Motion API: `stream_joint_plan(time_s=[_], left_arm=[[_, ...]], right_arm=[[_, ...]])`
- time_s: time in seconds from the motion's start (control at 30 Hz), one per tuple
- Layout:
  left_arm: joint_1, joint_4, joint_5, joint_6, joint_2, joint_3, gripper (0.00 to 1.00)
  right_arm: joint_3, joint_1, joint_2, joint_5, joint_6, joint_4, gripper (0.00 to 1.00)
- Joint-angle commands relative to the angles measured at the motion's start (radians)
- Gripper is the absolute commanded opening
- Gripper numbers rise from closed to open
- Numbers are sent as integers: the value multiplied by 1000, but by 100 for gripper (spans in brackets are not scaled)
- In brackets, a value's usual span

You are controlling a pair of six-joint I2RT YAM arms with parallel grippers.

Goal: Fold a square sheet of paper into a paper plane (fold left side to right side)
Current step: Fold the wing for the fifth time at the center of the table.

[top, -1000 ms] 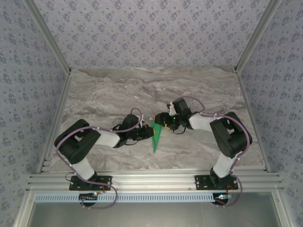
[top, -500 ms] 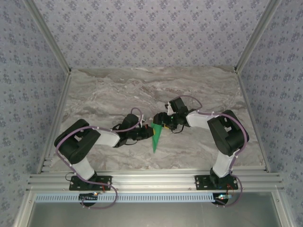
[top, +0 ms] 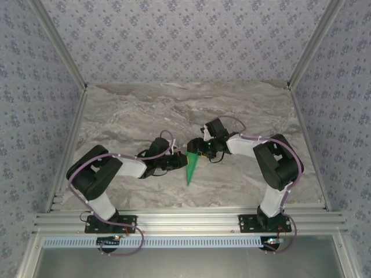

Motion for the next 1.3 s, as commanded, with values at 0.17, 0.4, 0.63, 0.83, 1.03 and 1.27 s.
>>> stream_joint_plan(time_s=[0.17, 0.4, 0.63, 0.83, 1.03, 1.27], left_arm=[[6, 6, 14, 28, 36, 19, 5], [8, -6, 1, 35, 42, 23, 5], [8, -3, 2, 36, 78, 32, 4], [9, 0, -6, 33, 93, 27, 4], [9, 17, 0, 27, 107, 19, 4], [9, 23, 5, 25, 115, 19, 4]], right_arm=[[-8, 11, 40, 41, -18, -92, 72], [-3, 11, 40, 45, -24, -102, 72], [-4, 13, 37, 43, -28, -105, 72], [-6, 8, 11, 40, -34, -97, 72], [-12, -13, -57, 18, -68, -73, 72], [-11, -32, -147, 79, -112, -164, 64]])
